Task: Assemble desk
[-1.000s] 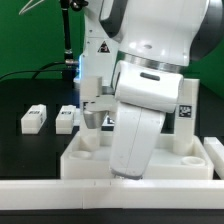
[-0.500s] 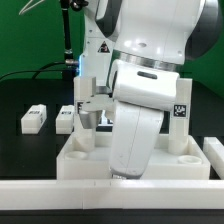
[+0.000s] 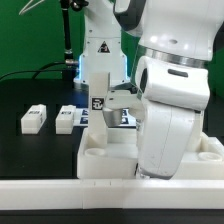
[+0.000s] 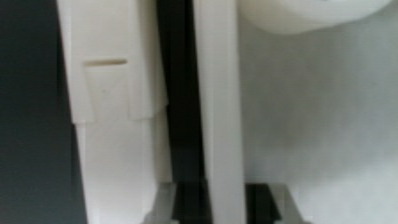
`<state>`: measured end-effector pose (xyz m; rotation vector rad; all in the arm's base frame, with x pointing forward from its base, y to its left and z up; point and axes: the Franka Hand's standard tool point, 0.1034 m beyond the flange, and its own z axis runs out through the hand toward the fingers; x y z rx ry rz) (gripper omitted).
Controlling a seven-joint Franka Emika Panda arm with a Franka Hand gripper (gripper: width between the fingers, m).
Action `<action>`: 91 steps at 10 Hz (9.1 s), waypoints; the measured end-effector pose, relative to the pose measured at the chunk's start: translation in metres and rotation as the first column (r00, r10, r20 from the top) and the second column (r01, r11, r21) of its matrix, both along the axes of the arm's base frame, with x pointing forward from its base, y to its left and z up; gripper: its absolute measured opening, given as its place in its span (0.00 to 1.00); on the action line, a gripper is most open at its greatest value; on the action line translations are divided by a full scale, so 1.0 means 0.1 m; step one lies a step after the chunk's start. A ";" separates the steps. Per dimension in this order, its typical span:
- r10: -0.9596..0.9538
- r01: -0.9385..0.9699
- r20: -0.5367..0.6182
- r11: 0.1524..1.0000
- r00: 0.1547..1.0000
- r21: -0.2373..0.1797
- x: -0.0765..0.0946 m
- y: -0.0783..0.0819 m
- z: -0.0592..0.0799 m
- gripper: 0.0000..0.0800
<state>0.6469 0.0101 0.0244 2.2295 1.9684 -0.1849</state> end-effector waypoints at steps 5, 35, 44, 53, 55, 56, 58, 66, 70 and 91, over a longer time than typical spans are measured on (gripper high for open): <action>-0.005 0.005 0.009 0.999 1.000 -0.047 0.01 0.01 0.09 0.08; -0.090 0.076 -0.106 0.988 0.990 -0.131 0.06 -0.62 1.13 0.81; -0.632 0.632 0.025 0.770 0.774 -0.093 -0.62 -1.20 1.30 0.81; -0.986 0.986 0.017 0.169 0.169 0.001 -1.06 -1.57 1.20 0.81; -0.998 0.999 -0.043 -0.036 -0.036 0.009 -1.39 -1.73 0.95 0.81; -0.995 0.997 -0.058 -0.083 -0.083 0.001 -1.41 -1.78 0.84 0.81; -0.971 0.972 -0.029 -0.235 -0.235 -0.003 -1.36 -1.73 0.81 0.81; -0.876 0.888 -0.208 -0.378 -0.435 -0.263 -1.85 -1.83 0.46 0.81; -0.849 0.802 -0.231 -0.311 -0.476 -0.511 -1.93 -1.76 0.44 0.81; -0.847 0.728 -0.175 -0.303 -0.501 -0.615 -2.23 -1.26 0.03 0.81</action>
Offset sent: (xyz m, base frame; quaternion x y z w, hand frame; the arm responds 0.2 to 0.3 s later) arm 0.0123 0.0347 0.0172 -0.0389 -0.0095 0.0216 0.9990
